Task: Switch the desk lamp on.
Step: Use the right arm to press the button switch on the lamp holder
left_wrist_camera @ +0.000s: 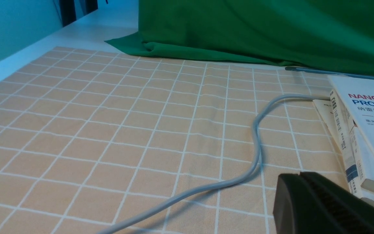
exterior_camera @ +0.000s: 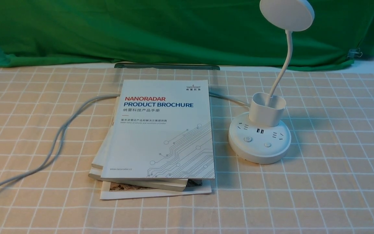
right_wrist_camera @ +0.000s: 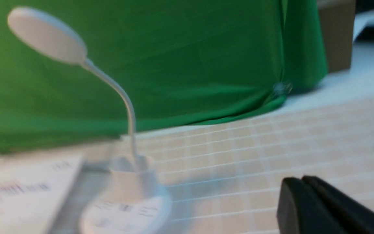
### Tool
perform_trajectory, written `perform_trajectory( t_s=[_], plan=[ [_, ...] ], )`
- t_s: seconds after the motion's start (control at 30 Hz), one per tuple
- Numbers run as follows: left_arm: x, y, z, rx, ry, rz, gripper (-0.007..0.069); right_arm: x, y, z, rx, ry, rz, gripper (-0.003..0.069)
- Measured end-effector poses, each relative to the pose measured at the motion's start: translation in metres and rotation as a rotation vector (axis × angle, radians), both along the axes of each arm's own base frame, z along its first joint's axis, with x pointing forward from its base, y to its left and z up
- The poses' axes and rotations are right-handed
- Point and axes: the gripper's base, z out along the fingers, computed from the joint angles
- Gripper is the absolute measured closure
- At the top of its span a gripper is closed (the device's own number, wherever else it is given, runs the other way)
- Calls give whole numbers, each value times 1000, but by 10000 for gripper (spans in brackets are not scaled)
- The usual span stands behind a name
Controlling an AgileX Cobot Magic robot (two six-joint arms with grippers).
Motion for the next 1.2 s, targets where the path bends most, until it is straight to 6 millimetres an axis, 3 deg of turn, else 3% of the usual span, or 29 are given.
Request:
perform_trajectory(
  t_s=[0.03,0.07,0.13,0.23,0.37,0.53,0.63,0.87,0.97,1.2],
  plan=[
    [0,0,0,0,0,0,603,5,0,15,-96,22,10,630],
    [0,0,0,0,0,0,603,6,0,18,-131,28,14,631],
    [0,0,0,0,0,0,603,22,0,49,-284,110,42,631],
    [0,0,0,0,0,0,603,47,4,70,-364,257,101,631],
    [0,0,0,0,0,0,603,85,22,73,-399,477,253,631],
    [0,0,0,0,0,0,603,130,62,68,-479,661,450,631],
    [0,0,0,0,0,0,603,158,86,59,-506,708,519,631],
    [0,0,0,0,0,0,603,207,113,27,-528,824,560,631],
    [0,0,0,0,0,0,603,231,124,-8,-531,937,580,631],
    [0,0,0,0,0,0,603,257,138,-59,-505,1049,596,631]
  ],
)
